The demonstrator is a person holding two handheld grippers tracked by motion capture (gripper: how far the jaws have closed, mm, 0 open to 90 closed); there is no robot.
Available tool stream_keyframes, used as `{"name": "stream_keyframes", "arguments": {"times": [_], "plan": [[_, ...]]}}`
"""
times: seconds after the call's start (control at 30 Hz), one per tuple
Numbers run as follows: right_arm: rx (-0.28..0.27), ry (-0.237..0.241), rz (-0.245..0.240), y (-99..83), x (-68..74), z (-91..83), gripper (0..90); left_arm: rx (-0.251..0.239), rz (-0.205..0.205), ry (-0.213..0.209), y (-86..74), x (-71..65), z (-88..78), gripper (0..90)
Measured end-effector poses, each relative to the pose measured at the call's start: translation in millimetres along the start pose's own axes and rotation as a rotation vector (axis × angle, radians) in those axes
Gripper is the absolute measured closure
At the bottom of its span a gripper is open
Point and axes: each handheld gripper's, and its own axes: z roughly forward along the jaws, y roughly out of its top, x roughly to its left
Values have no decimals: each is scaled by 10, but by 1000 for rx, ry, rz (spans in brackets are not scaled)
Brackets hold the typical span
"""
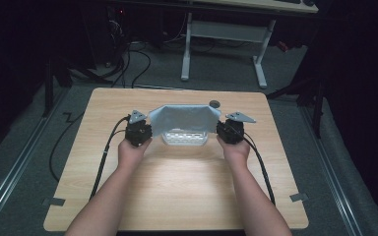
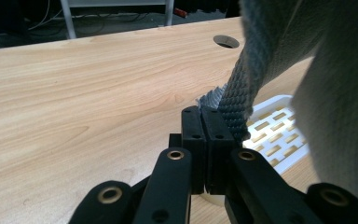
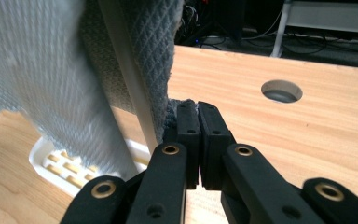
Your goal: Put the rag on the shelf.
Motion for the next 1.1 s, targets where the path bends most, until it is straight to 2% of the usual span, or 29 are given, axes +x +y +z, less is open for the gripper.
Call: {"name": "stream_keyframes", "arguments": {"times": [0.07,0.1,0.27,0.4,0.47,0.53,0.7,0.83,1.0,1.1], "plan": [[2,1,-5,-11,1,0,877,-6,-6,1,-4,4,-4,858],[2,-9,-4,-15,6,-2,839,-7,-20,5,-2,18,-11,818],[-2,-20,-4,1,-5,-19,787,-25,-26,23,20,46,-62,699],[-10,-33,-4,53,-51,-76,707,-61,-45,41,71,114,-165,638],[-15,-36,-11,68,-64,-89,693,-65,-48,46,80,131,-189,629],[-21,-43,-17,109,-94,-138,671,-70,-53,52,90,160,-224,580],[-41,-48,-18,162,-173,-221,610,-74,-83,60,88,241,-319,535],[-27,-62,-12,165,-217,-276,609,-90,-105,59,36,297,-418,512],[-26,-87,-4,165,-234,-333,603,-95,-104,78,10,337,-517,483],[-35,-94,-21,167,-225,-415,582,-105,-104,96,-5,366,-603,464]]}}
